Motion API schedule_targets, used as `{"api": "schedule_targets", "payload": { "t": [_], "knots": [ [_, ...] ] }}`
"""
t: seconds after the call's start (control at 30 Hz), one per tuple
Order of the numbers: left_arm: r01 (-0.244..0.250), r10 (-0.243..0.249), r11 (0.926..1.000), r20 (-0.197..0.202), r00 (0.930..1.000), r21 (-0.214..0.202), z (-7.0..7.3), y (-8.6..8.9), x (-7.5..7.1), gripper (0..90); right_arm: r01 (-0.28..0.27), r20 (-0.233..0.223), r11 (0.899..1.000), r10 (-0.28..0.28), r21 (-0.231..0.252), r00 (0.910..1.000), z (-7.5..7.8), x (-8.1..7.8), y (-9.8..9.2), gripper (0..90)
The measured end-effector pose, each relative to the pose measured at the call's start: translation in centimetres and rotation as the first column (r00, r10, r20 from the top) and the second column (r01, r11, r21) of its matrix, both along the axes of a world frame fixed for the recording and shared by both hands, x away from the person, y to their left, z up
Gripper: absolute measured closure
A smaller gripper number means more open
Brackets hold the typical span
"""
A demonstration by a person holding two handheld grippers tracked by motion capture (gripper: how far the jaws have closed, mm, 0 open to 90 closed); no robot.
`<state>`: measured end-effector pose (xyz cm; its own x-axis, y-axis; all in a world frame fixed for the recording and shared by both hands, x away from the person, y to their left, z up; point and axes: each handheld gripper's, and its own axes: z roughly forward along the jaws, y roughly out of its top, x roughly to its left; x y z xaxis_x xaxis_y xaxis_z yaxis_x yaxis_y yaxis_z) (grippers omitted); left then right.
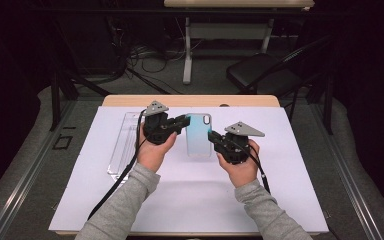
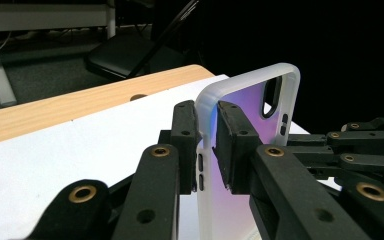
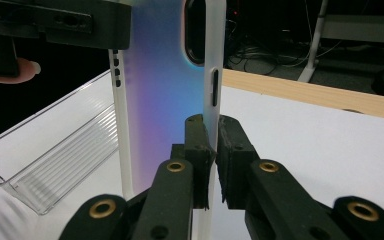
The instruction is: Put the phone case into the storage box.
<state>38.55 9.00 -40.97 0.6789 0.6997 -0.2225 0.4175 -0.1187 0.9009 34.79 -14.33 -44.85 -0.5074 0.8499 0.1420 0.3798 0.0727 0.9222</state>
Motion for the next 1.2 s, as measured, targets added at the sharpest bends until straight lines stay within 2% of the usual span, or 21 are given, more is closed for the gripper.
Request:
{"api": "schedule_targets", "payload": {
  "t": [0.47, 1.2],
  "knots": [
    [0.016, -0.016, 0.9997, -0.01, 0.9998, -0.016, 0.08, 0.32, 0.21, 83.1, 0.001, 0.002, 1.0, -0.001, 0.011, 1.0, 0.03, 0.09, -0.16, 84.5],
    [0.025, -0.026, 0.9992, -0.021, 0.9994, -0.032, 0.1, 0.49, 0.35, 83.8, -0.004, 0.004, 1.0, 0.004, 0.015, 1.0, 0.04, 0.14, -0.23, 84.5]
  ]
}}
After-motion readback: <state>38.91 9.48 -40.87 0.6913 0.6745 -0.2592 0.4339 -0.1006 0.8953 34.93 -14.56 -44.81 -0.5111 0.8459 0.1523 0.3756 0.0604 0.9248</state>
